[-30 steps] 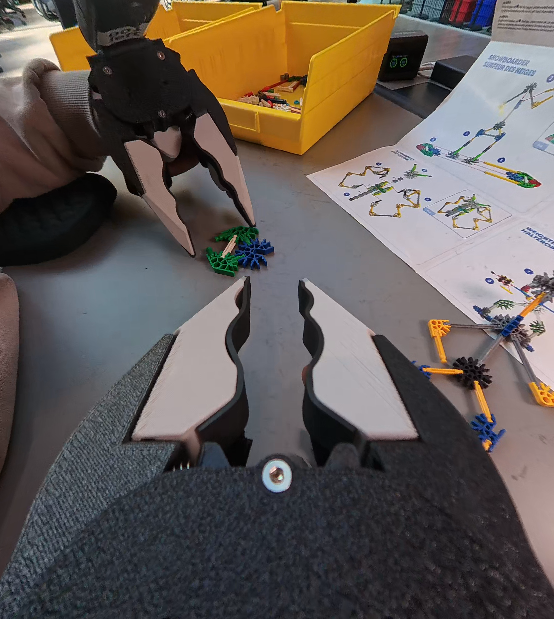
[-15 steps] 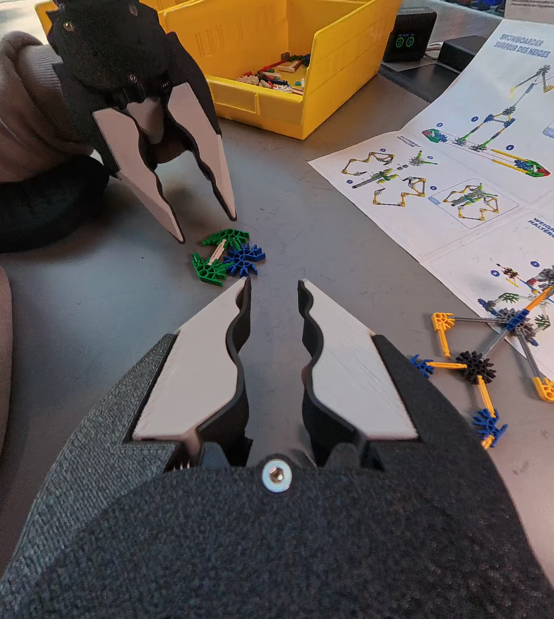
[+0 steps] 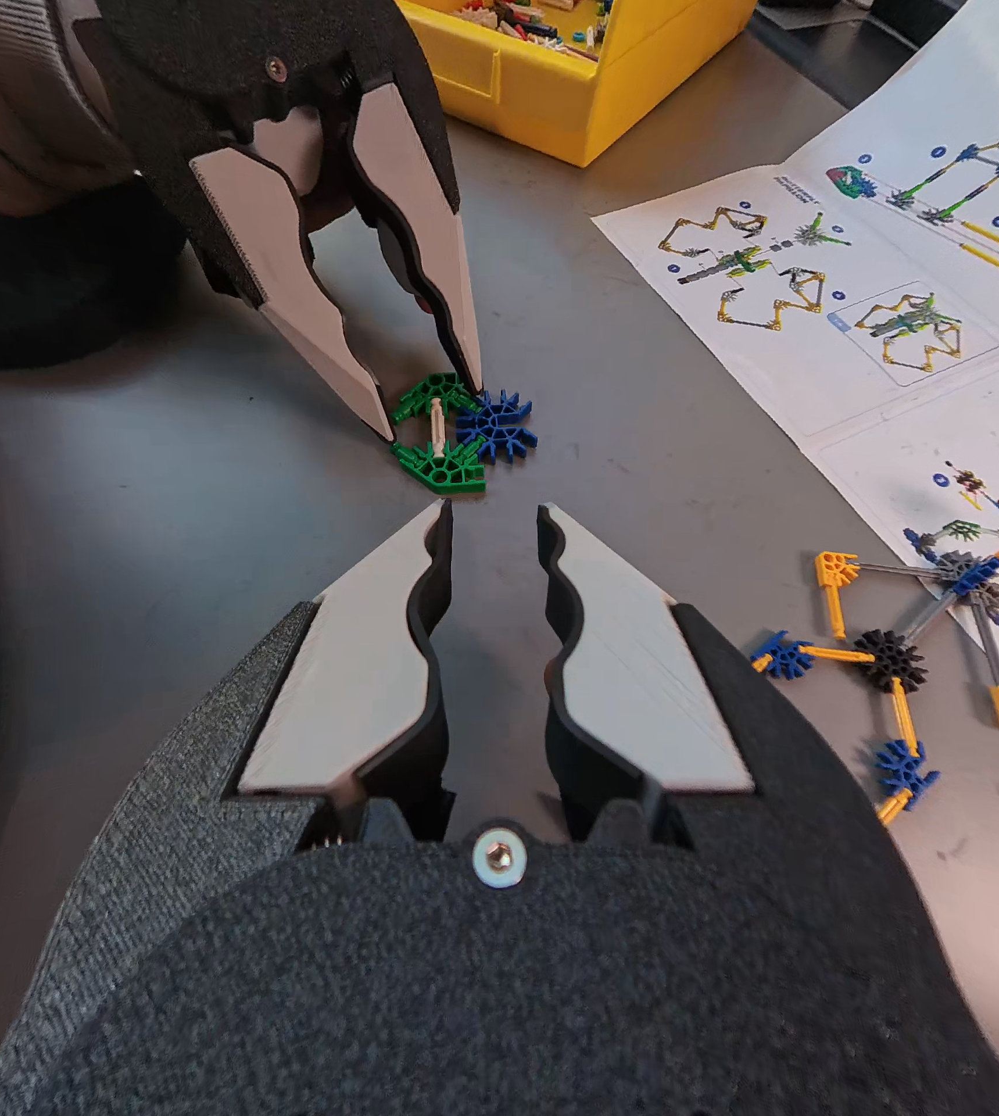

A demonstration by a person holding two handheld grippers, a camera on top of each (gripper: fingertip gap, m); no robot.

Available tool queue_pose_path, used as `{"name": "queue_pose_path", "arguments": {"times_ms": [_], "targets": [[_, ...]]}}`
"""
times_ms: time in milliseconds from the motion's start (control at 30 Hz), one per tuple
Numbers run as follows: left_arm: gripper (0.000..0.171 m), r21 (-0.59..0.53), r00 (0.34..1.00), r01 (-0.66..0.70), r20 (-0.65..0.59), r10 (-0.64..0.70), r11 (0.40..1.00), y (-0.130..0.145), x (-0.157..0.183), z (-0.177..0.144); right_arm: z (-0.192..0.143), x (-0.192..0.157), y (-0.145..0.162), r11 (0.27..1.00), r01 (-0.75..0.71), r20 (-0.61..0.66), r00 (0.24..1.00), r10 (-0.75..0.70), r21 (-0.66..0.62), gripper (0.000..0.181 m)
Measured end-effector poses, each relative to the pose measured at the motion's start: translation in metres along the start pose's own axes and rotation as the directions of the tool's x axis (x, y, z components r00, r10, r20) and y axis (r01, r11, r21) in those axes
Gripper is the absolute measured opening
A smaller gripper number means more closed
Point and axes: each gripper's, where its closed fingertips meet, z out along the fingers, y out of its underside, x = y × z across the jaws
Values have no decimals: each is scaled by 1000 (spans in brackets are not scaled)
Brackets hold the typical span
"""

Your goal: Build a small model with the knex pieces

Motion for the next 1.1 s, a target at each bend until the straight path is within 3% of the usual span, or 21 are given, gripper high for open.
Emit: {"name": "queue_pose_path", "arguments": {"times_ms": [133, 300, 433, 500, 567, 700, 800, 867, 967, 1100], "targets": [[45, 25, 1000, -4, -3, 4, 1000, -8, 5, 2, -2, 3, -1, 1000, -10, -15, 1000, 10, 11, 27], [50, 261, 999, 39, 0, -41, 964, -45, -8, -39, -6, 5, -5, 999, -8, -27, 1000, 9, 41, 27], [50, 467, 965, 15, 223, -135, 884, -66, -54, -111, -9, 10, -12, 996, -26, -38, 999, 29, 85, 28], [50, 541, 896, -43, 393, -208, 840, -67, -83, -168, -11, 13, -14, 994, -33, -47, 998, 38, 101, 28], [48, 599, 785, -80, 531, -320, 797, -57, -109, -236, -12, 15, -14, 994, -42, -52, 998, 47, 105, 28], [46, 582, 517, 38, 685, -514, 813, 11, -158, -350, -12, 14, -14, 993, -42, -48, 998, 47, 109, 28], [44, 476, 434, 296, 705, -560, 828, 88, -183, -379, -13, 12, -14, 995, -16, -52, 998, 21, 103, 28], [44, 328, 442, 523, 685, -579, 787, 151, -185, -365, -12, 12, -13, 996, 3, -60, 998, 3, 94, 28], [43, 141, 469, 705, 641, -607, 695, 224, -172, -325, -11, 10, -12, 996, 15, -62, 998, -10, 86, 28], [43, 34, 477, 781, 611, -632, 623, 275, -155, -283, -9, 10, -10, 997, 14, -64, 998, -9, 74, 28]]}}
